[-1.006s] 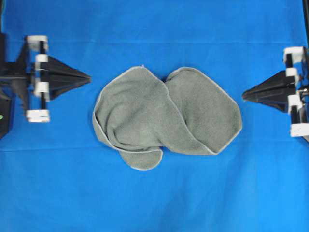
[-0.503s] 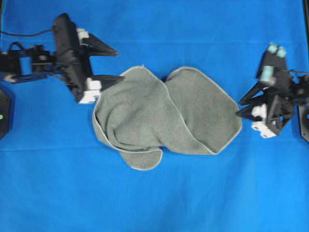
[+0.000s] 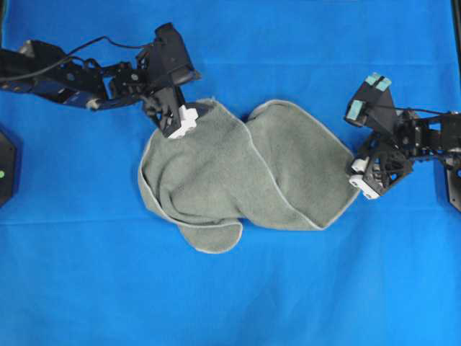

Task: Fold a large towel.
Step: 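Reach both grippers to opposite edges of the grey towel and grasp, then lift the towel with both grippers and shake it out upward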

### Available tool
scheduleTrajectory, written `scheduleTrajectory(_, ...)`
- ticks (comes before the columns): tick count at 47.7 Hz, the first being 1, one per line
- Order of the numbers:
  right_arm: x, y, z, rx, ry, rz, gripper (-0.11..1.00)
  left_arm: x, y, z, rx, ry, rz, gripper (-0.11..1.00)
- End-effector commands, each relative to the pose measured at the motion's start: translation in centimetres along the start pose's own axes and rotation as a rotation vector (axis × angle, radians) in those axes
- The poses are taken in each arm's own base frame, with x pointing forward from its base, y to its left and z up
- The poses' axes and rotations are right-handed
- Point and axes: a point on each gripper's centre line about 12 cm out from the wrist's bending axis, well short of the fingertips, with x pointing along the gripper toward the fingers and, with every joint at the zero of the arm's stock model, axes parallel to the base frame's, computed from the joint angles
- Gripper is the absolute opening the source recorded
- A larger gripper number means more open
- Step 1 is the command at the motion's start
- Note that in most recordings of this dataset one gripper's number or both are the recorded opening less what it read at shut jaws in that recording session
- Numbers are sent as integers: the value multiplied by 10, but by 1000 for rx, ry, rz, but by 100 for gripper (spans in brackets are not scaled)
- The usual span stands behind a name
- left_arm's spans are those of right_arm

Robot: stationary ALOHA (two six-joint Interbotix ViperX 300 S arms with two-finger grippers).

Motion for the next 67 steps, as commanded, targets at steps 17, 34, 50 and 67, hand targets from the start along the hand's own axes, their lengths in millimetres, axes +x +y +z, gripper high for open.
scheduleTrajectory(17,8,4,6,1,-8,8,22,8,-20,-11,155,125,-51,52)
scheduleTrajectory(34,-4,10,16,1,-28,19,3,-6,-11,6,202,163,-42,2)
scheduleTrajectory(50,-99,22,61,-125,-211,-3,3,-114,-7,106,224,-75,-19,2)
scheduleTrajectory(67,-208,15,102,-197,-514,-113,3,-234,-6,167,220,-392,9,2)
